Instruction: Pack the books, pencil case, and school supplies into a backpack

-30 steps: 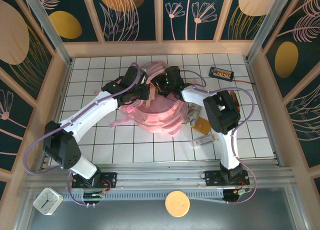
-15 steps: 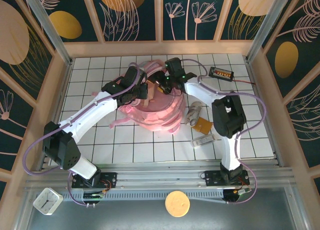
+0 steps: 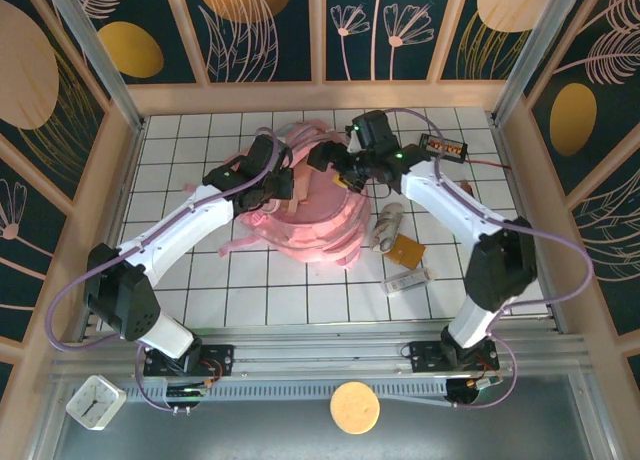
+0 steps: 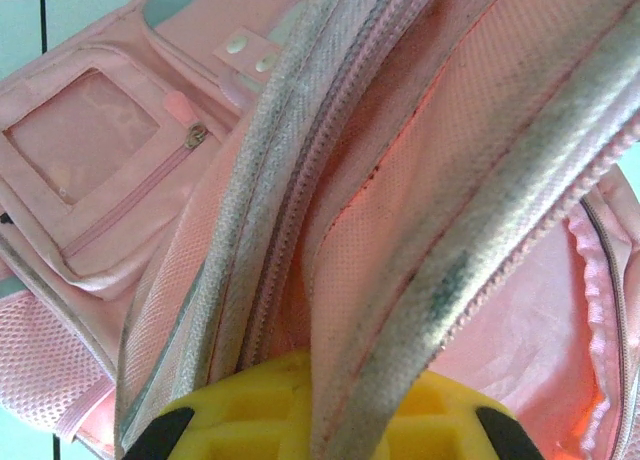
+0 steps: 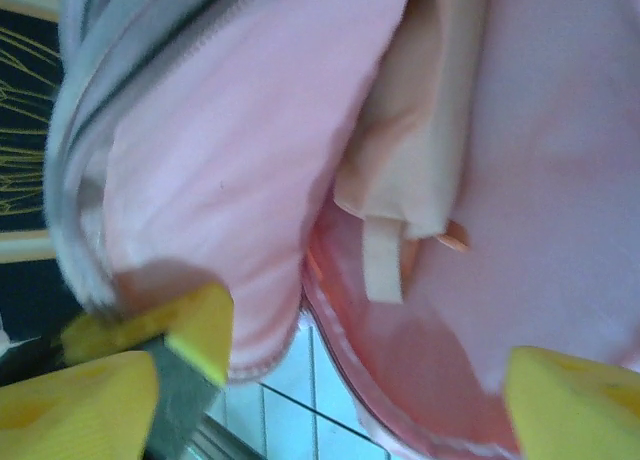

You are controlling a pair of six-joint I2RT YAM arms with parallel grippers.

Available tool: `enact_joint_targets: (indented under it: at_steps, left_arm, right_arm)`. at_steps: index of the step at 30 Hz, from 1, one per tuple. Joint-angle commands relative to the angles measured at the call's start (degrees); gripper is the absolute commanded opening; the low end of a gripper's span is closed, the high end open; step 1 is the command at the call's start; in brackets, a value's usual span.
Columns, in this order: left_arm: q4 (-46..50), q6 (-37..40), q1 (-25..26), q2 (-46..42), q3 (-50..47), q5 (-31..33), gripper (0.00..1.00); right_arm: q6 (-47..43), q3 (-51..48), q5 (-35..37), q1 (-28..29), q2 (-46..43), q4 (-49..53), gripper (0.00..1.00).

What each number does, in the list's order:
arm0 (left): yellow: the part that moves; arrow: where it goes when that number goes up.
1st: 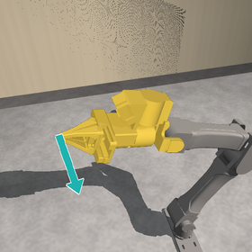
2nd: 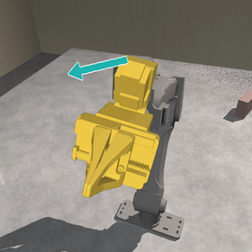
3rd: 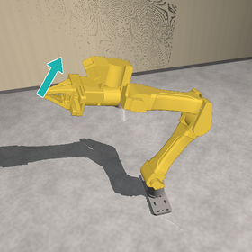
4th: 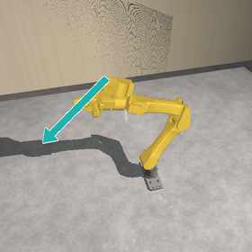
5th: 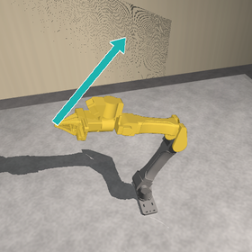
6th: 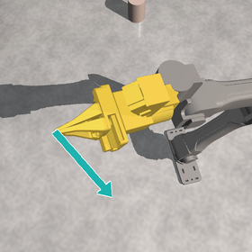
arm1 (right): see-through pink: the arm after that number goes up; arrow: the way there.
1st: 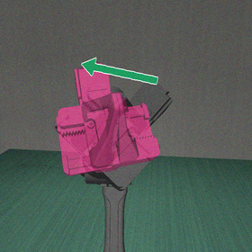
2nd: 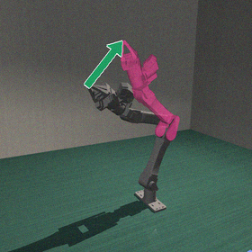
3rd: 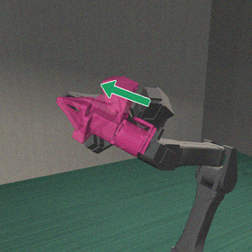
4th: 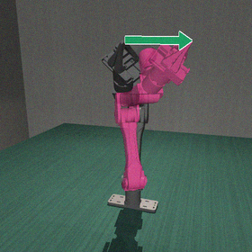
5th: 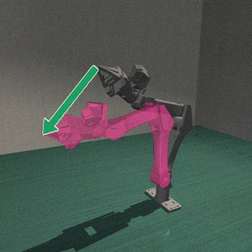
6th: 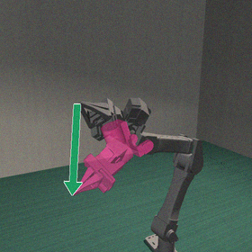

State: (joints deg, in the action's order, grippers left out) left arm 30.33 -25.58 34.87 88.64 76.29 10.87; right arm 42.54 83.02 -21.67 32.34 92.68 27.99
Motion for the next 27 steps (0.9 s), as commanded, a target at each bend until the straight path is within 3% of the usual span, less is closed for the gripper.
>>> enact_joint_targets:
  at_steps: [1, 3, 6, 9, 15, 27]
  left_arm:
    - [-5.1, 0.7, -0.7, -2.2, -0.5, -0.1, 0.00]
    - [-5.4, 0.6, -0.7, -2.1, -0.9, -0.9, 0.00]
    - [-6.0, 0.4, -0.8, -1.9, -1.1, -2.4, 0.00]
    - [-5.9, 0.3, -0.8, -1.4, -0.7, -3.2, 0.00]
    - [-7.0, 0.3, -0.8, -1.1, -1.0, -6.2, 0.00]
    - [-6.8, 0.7, -0.8, -2.3, -1.0, -6.3, 0.00]
  right_arm:
    - [-5.6, -3.7, 6.7, -0.7, -7.7, 8.7, 0.99]
    - [-7.1, -7.7, 7.5, -5.0, -11.0, 10.9, 0.99]
    - [-8.8, -14.7, 3.1, -11.7, -13.7, 12.2, 0.99]
    - [-12.2, -18.3, 1.4, -15.5, -12.6, 13.8, 0.99]
    - [-17.8, -18.9, 1.6, -17.3, -5.0, 13.3, 0.99]
    - [-19.6, -18.9, 1.4, -20.6, 7.4, 6.9, 0.95]
